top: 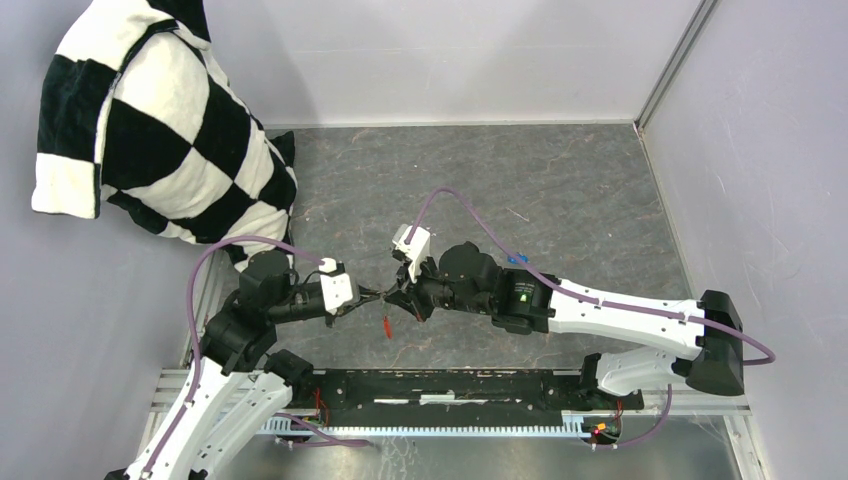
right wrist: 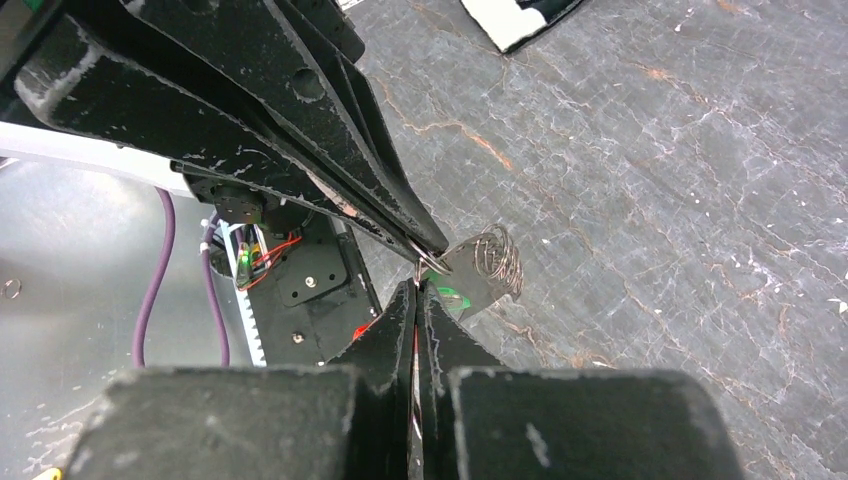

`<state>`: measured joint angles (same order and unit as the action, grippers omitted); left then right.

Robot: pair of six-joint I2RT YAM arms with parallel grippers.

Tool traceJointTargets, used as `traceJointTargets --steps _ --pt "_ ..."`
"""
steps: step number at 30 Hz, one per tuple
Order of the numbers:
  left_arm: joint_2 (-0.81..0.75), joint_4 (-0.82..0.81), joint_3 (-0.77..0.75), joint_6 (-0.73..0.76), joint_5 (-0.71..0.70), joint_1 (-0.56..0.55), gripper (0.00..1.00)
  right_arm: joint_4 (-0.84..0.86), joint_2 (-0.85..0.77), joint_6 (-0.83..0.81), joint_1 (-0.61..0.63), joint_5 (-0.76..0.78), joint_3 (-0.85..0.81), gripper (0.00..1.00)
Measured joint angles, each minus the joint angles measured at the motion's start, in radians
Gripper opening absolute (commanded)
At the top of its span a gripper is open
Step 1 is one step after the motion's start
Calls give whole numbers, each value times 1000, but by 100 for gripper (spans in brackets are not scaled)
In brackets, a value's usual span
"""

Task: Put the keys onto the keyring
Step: Insert the key onto the keyring.

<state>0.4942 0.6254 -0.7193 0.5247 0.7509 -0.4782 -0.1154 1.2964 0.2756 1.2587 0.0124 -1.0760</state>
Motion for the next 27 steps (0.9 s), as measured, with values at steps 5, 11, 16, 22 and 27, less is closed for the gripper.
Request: traceJointTargets --steps 5,11,16,22,27 --pt "0 0 0 0 -8 0 2 -4 -2 -2 3 14 -6 0" --pt "0 0 0 0 -8 0 2 -6 -2 -3 3 16 -22 0" --pt "0 0 0 0 -8 0 2 -6 -2 -3 3 19 -23 0" --pt "-6 0 0 0 -8 0 2 -6 -2 0 3 31 -23 1" --pt "-24 0 1 1 -5 0 2 -8 -2 9 5 36 -23 0"
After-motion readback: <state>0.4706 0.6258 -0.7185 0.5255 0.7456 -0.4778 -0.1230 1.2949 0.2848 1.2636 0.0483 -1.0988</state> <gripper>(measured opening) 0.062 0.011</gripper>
